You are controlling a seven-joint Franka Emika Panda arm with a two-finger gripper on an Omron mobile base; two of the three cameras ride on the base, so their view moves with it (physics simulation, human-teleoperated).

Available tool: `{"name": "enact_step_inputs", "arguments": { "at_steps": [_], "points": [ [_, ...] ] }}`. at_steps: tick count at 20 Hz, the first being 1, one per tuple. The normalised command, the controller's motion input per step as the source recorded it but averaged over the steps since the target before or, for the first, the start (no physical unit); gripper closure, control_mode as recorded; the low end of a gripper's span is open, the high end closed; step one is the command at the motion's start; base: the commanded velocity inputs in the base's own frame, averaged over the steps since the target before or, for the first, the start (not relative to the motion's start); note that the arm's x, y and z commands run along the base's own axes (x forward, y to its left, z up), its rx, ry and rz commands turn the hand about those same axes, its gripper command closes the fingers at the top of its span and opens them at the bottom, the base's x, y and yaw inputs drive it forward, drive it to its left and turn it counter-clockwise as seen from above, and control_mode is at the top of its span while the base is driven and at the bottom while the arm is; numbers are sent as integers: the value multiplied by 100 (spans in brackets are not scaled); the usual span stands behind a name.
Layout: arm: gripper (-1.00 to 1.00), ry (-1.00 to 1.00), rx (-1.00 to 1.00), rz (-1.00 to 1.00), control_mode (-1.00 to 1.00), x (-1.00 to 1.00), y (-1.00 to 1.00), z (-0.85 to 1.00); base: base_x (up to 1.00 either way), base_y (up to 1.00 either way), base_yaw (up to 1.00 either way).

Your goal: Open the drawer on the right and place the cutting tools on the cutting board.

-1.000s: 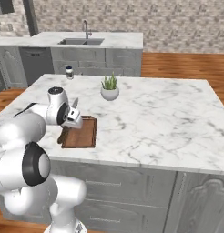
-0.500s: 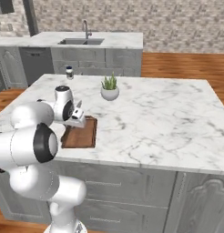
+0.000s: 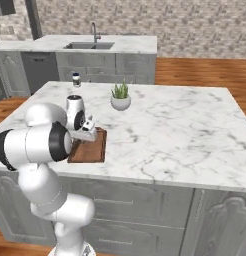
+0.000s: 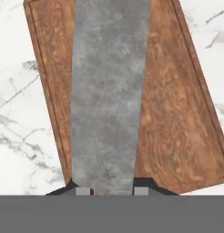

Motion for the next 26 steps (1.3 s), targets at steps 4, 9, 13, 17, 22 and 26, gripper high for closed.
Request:
{"name": "enact_step_inputs", "arguments": {
  "at_steps": [4, 9, 13, 17, 22, 26],
  "points": [
    [100, 6, 0, 0, -100, 17, 0, -26, 0, 0, 0],
    [100, 2, 0, 0, -100, 1, 2, -32, 0, 0, 0],
    [100, 0, 0, 0, -100, 3, 1, -11, 0, 0, 0],
    [100, 0, 0, 0, -100, 8, 1, -9, 0, 0, 0],
    [-100, 0, 0, 0, -100, 15, 1, -7, 0, 0, 0],
    [-100, 0, 0, 0, -100, 5, 0, 0, 0, 0, 0]
  ]
}}
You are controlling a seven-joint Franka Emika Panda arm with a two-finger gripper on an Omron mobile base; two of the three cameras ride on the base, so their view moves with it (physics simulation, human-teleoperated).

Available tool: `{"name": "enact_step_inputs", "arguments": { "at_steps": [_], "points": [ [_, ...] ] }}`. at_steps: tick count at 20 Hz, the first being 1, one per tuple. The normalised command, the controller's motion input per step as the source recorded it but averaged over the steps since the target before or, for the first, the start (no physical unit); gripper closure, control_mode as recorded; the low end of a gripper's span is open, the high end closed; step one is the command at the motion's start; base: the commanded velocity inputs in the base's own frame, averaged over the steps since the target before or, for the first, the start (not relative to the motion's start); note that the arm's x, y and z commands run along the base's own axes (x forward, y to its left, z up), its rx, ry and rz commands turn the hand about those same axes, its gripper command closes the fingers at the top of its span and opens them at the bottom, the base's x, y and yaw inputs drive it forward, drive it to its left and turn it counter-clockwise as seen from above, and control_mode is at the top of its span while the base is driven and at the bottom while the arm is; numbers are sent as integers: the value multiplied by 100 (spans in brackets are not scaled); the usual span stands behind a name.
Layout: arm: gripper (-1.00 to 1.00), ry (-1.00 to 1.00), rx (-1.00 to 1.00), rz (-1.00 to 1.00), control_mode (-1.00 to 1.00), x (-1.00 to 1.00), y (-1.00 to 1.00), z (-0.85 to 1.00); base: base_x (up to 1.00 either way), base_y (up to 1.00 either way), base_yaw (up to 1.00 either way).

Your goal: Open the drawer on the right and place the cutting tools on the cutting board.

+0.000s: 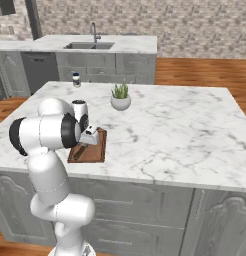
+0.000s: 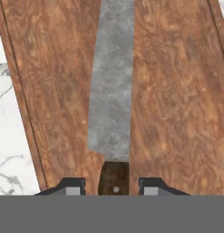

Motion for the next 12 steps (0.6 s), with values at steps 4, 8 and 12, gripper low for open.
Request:
{"name": "enact_step_inputs", "arguments": {
  "at_steps": [4, 8, 12],
  "points": [
    [-100, -6, 0, -1, -100, 0, 0, 24, 0, 0, 0],
    [-100, -18, 0, -5, -100, -5, 0, 75, 0, 0, 0],
    [-100, -23, 0, -8, -100, -51, 0, 87, 0, 0, 0]
  ]
}}
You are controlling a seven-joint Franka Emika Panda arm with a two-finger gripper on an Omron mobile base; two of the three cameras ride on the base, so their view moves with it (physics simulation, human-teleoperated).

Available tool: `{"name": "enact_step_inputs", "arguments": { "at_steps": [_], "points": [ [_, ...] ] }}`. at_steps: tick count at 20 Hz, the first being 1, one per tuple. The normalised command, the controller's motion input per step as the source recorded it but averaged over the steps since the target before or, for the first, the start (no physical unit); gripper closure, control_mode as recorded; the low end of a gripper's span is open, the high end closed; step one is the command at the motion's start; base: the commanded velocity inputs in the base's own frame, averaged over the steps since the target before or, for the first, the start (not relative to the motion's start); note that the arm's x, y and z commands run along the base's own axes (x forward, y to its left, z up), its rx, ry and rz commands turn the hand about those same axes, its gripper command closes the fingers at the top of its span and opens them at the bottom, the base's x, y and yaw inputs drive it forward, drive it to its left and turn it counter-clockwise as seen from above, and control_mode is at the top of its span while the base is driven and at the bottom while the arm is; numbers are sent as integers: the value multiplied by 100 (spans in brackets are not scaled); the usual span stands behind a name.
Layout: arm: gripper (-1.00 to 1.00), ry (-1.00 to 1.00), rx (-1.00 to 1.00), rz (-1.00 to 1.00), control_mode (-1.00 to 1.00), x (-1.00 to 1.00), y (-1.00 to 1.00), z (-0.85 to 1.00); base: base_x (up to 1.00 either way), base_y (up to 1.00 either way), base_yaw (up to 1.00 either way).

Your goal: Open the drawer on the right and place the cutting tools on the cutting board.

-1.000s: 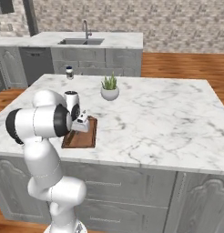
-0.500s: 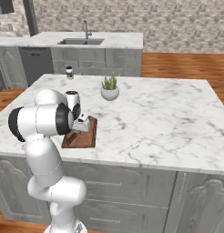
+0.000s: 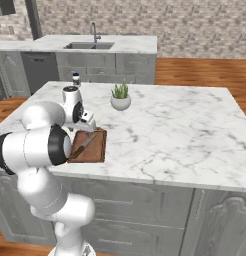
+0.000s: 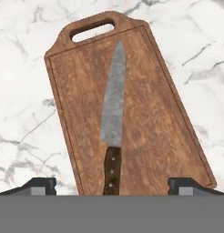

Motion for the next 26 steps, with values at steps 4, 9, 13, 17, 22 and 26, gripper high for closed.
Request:
{"name": "enact_step_inputs", "arguments": {
  "at_steps": [4, 9, 13, 17, 22, 26],
  "points": [
    [-100, -32, 0, -7, -100, -99, -15, 48, 0, 0, 0],
    [-100, -30, 0, -9, -100, -83, -23, 47, 0, 0, 0],
    [-100, -2, 0, 0, -100, -3, 0, 1, 0, 0, 0],
    [-100, 0, 0, 0, 100, -22, -22, -1, -10, -22, 0],
    [-100, 0, 0, 0, 100, 0, 0, 0, -28, -100, 0],
    [-100, 0, 0, 0, 100, 0, 0, 0, -31, -100, 0]
  ]
}}
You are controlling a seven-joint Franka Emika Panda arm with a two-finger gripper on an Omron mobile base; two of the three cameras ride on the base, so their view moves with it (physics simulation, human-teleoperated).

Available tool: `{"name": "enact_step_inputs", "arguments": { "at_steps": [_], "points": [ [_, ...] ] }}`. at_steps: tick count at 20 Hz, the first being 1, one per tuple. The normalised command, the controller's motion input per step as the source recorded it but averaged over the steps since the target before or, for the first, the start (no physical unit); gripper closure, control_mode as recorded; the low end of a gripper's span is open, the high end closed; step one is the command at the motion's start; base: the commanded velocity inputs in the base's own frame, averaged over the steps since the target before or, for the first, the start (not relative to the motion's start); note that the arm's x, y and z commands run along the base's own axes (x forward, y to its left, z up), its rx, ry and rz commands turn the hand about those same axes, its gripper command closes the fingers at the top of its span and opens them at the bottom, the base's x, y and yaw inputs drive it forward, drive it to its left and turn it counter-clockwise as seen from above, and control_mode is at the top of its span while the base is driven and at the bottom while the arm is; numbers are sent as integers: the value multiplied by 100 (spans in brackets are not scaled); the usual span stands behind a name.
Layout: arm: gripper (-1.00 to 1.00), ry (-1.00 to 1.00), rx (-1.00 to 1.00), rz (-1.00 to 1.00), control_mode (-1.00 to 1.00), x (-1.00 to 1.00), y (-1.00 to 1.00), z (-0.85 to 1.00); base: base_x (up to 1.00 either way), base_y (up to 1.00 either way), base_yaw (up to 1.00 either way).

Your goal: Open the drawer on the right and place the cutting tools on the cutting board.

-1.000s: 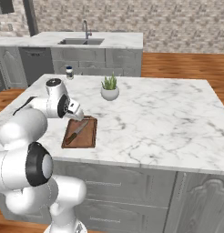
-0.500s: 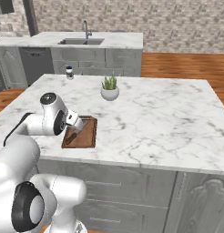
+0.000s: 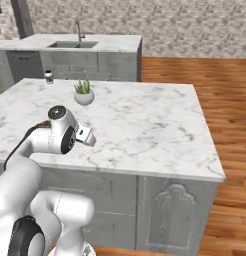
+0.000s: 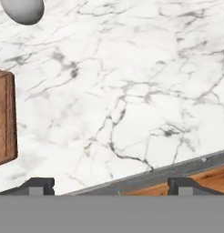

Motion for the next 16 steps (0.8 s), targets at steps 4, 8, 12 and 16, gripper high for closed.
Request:
{"name": "enact_step_inputs", "arguments": {
  "at_steps": [4, 8, 12, 16],
  "points": [
    [-100, 0, 0, 0, 100, 0, 0, 0, -4, -100, 0],
    [-100, 0, 0, 0, 100, 0, 0, 0, 1, -100, 0],
    [-100, 0, 0, 0, 100, 0, 0, 0, 3, -100, 0],
    [-100, 0, 0, 0, 100, 0, 0, 0, 0, -100, 0]
  ]
}}
